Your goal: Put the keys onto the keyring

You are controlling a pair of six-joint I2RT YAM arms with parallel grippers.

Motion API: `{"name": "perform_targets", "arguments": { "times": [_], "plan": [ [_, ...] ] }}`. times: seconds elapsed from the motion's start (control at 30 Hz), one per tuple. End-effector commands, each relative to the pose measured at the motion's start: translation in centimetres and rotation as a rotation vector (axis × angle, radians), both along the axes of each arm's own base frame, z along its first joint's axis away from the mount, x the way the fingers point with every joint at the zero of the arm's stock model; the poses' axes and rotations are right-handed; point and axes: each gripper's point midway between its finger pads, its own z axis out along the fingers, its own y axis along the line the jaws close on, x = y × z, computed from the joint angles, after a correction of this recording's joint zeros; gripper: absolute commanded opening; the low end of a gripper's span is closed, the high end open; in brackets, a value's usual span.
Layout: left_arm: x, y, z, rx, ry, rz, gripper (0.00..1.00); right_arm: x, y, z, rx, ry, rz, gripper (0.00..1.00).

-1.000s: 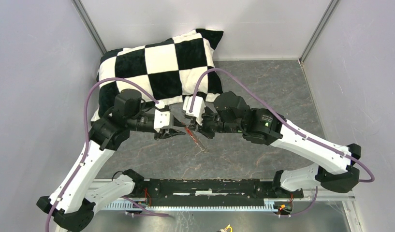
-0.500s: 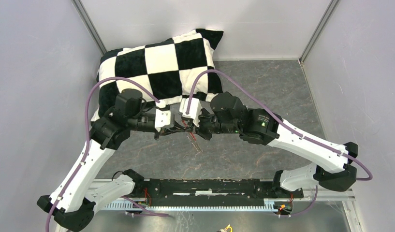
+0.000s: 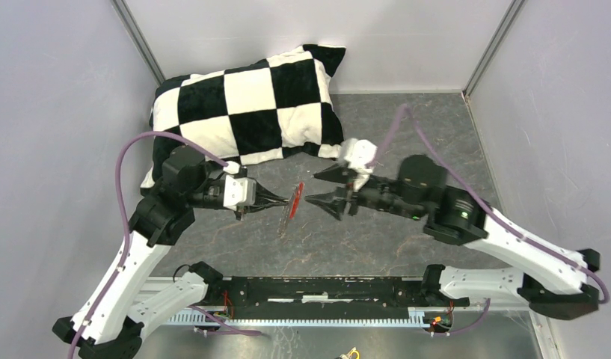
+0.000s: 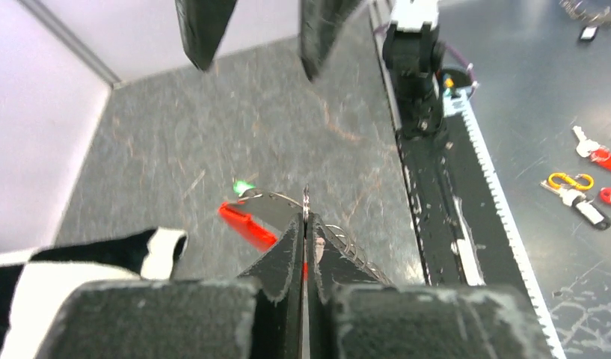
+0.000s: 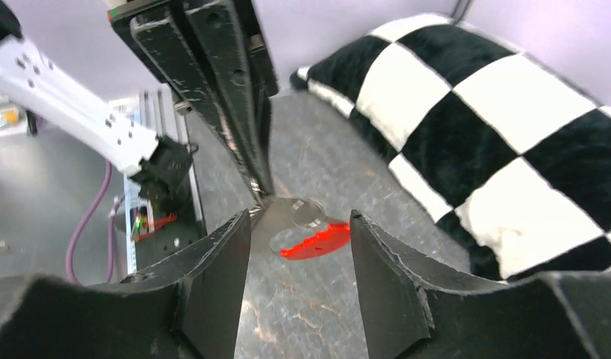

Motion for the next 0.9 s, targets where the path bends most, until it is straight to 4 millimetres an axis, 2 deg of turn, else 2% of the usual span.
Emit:
{"name": "perform_targets", "arguments": {
  "times": [0.0,0.17,0.37,0.6,0.77,0.87],
  "plan": [
    [-2.4,-0.7,5.0,-0.161,-0.029,-0.123,0.02,0.4,-2.4,3.4,0.192,-0.005,-0.081,0.58],
    [-3.8,-1.0,7.7,-0.218,0.05,-0.185,0.02,-1.7,-3.2,3.7,0.285,-0.028,0.012,0.59],
    [-4.8,-1.0,10.4,-0.285,0.09,-0.225,0.02,-5.7,-2.5,6.0,0.394,-0.083,0.243,0.57],
    [-5.4,-0.9,10.5,-0.28,0.038,-0.276,0.02,-6.6,-1.8,7.2,0.452,-0.112,0.314,0.53],
    [-5.1,-0.6,9.0,-0.248,-0.143,-0.288,0.02,-6.7,-1.1,7.1,0.447,-0.114,0.338,0.49],
    [-4.9,-0.4,9.5,-0.26,-0.292,-0.281,0.02,-6.2,-1.4,7.1,0.442,-0.116,0.307,0.47]
  ]
}}
